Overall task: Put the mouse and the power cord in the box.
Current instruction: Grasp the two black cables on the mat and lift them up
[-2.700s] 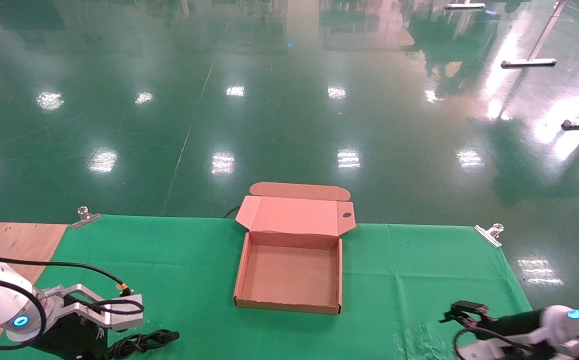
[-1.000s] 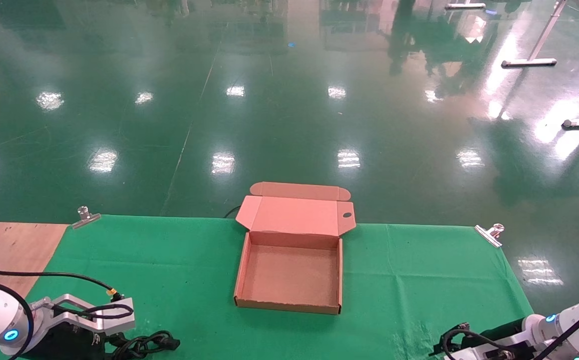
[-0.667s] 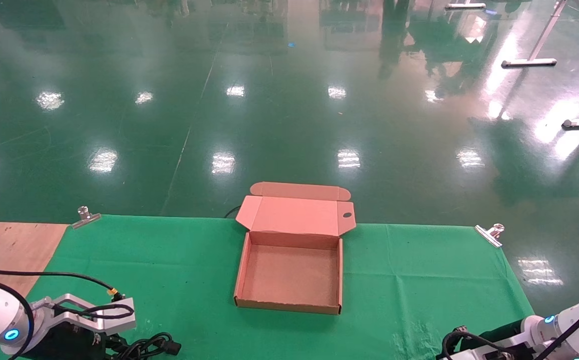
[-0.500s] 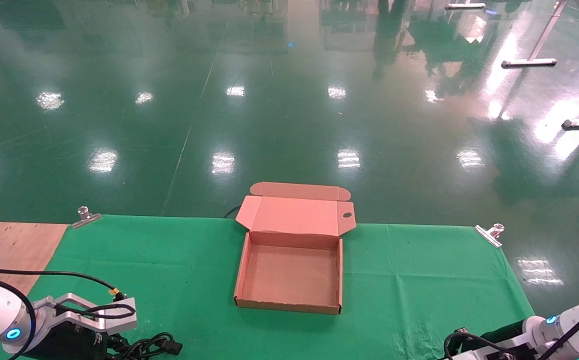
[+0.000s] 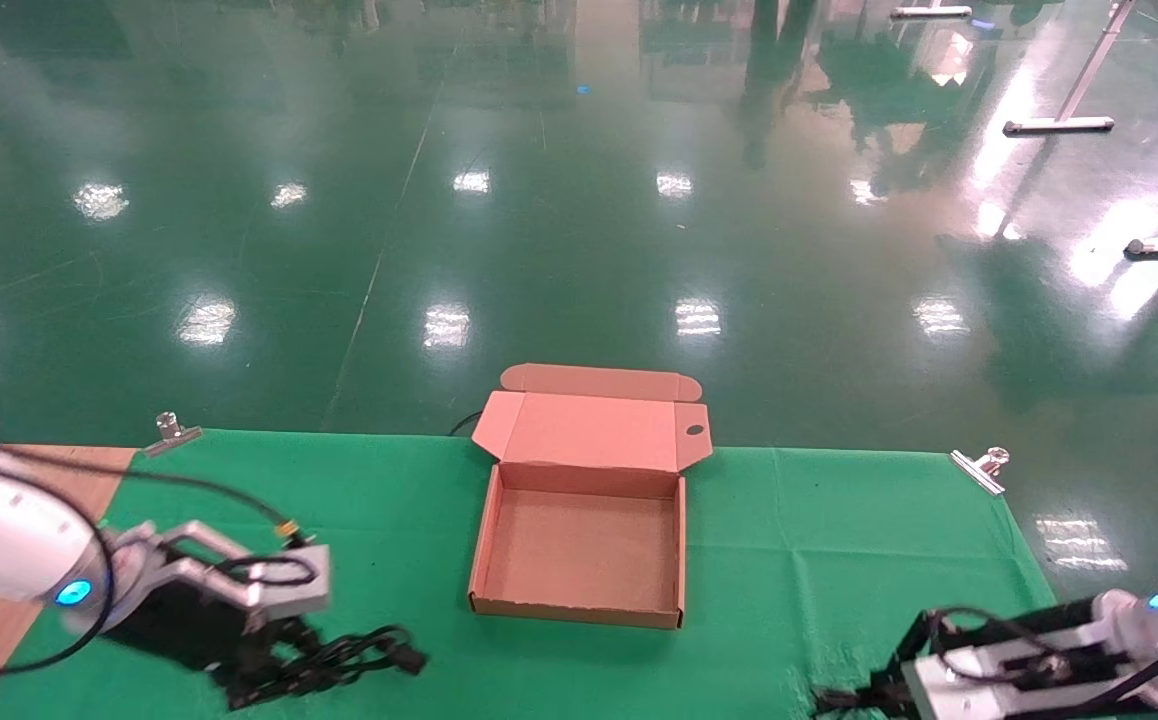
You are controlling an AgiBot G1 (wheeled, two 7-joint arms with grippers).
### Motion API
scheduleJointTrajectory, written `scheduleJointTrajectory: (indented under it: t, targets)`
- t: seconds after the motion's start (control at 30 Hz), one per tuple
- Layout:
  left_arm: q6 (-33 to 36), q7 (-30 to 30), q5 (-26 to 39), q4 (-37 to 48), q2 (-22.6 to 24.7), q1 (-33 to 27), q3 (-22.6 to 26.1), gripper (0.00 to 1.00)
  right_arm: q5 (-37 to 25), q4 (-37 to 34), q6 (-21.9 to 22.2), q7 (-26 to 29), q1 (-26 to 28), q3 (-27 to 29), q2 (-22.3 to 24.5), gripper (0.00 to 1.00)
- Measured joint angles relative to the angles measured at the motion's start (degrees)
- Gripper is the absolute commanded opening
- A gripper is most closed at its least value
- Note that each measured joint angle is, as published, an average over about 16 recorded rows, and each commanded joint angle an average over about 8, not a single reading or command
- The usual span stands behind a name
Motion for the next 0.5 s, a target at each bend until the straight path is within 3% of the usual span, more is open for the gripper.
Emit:
scheduleJointTrajectory:
  t: [0.3,0.5]
  targets:
    - [2.9,-1.7,-0.1,-5.5,6.1,-6.4,0.0,0.00,4.5,4.1,-7.4,2.6,7.9,2.8,2.4,0.00]
    - [2.2,-2.6,-0.3,-9.3,9.3,-9.8,0.3,0.00,6.8,8.7,-9.3,6.9,12.5,3.8,1.1,0.00]
